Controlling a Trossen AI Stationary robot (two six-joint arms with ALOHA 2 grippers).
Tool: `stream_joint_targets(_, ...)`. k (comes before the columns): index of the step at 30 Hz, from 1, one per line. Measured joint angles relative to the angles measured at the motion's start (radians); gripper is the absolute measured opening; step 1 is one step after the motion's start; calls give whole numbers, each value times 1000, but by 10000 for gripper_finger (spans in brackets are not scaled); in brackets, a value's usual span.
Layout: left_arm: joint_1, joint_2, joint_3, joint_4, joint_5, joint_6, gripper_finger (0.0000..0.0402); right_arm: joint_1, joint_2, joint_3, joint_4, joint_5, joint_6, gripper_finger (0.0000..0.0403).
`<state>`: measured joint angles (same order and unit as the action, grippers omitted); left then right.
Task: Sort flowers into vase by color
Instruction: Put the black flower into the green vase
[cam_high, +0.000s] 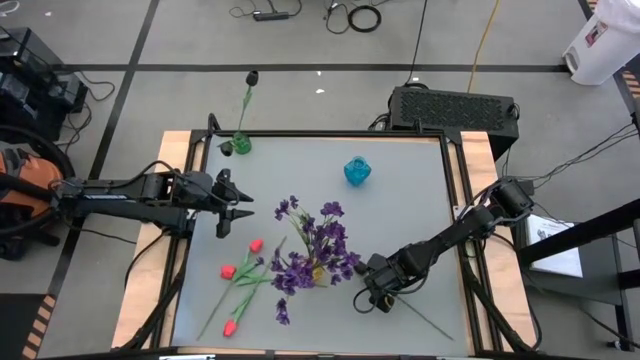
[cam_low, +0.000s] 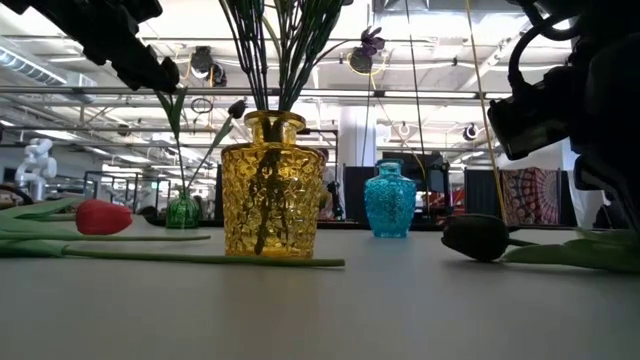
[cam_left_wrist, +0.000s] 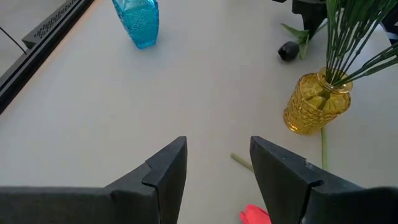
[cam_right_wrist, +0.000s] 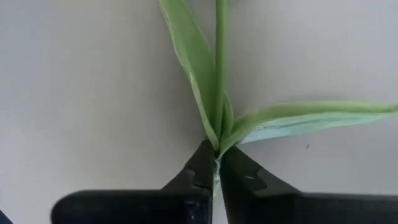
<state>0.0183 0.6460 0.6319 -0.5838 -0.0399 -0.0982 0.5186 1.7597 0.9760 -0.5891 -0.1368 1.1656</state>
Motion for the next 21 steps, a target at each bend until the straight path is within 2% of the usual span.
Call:
stream_joint_targets(15,0,0,0,0,-43,0,183,-8,-118,-3,-23,9,-55,3)
stream_joint_targets(21,0,0,0,0,-44,0,183,-45,-170,-3,-24,72,-67,3)
